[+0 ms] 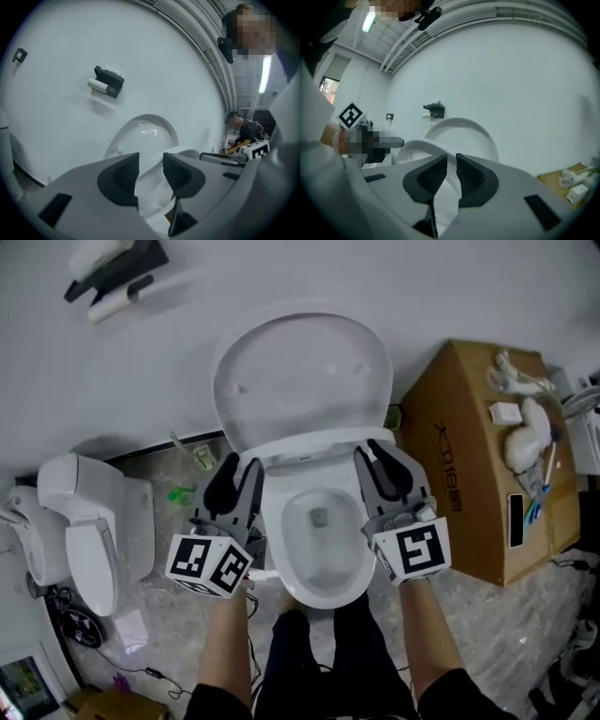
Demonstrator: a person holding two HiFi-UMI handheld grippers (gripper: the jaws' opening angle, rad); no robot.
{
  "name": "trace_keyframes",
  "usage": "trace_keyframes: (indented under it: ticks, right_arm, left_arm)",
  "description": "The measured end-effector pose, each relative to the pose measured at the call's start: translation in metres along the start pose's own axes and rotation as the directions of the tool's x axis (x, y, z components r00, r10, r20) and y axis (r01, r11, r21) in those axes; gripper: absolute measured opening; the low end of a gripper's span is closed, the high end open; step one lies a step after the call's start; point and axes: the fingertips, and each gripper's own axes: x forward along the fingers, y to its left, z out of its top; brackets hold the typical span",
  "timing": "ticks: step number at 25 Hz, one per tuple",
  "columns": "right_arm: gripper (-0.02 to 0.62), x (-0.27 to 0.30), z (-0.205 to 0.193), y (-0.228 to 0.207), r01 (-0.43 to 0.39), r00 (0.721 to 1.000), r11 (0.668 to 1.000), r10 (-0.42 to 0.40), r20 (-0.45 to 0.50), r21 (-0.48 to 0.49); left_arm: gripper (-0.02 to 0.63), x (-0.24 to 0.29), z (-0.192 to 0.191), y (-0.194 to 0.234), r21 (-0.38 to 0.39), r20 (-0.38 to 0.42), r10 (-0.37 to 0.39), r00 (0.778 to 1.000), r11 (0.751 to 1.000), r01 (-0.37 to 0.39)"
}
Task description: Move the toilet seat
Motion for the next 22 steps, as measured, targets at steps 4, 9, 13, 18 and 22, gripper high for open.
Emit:
trace_keyframes:
  ticks: [4,9,13,18,22]
  right_arm:
    - [0.057,0.026,0.007,-0.014,0.006,1.000,0.998,-0.006,-0.004,-0.055]
    - [0.055,0.046,0.008,-0.024,-0.011,0.999,0.995,0.006,-0.051,-0.097]
    - [0.054,0.059,0.008,-0.028,-0.020,0.998,0.991,0.012,-0.068,-0.130]
    - [0.051,0.073,0.008,-0.034,-0.014,0.998,0.989,0.004,-0.069,-0.146]
    - [0.051,0.082,0.007,-0.039,-0.016,0.997,0.988,0.004,-0.081,-0.153]
  left_arm:
    - [0.147,0.019,0.008,0.014,-0.016,0.017,0.052,0.998,0.999,-0.052]
    - [0.123,0.038,0.016,0.020,0.001,0.028,0.079,0.996,0.997,-0.079]
    - [0.117,0.047,0.020,0.027,0.003,0.036,0.099,0.994,0.995,-0.099]
    - [0.110,0.058,0.023,0.034,0.009,0.032,0.110,0.993,0.994,-0.111]
    - [0.109,0.068,0.025,0.038,0.003,0.040,0.110,0.993,0.994,-0.111]
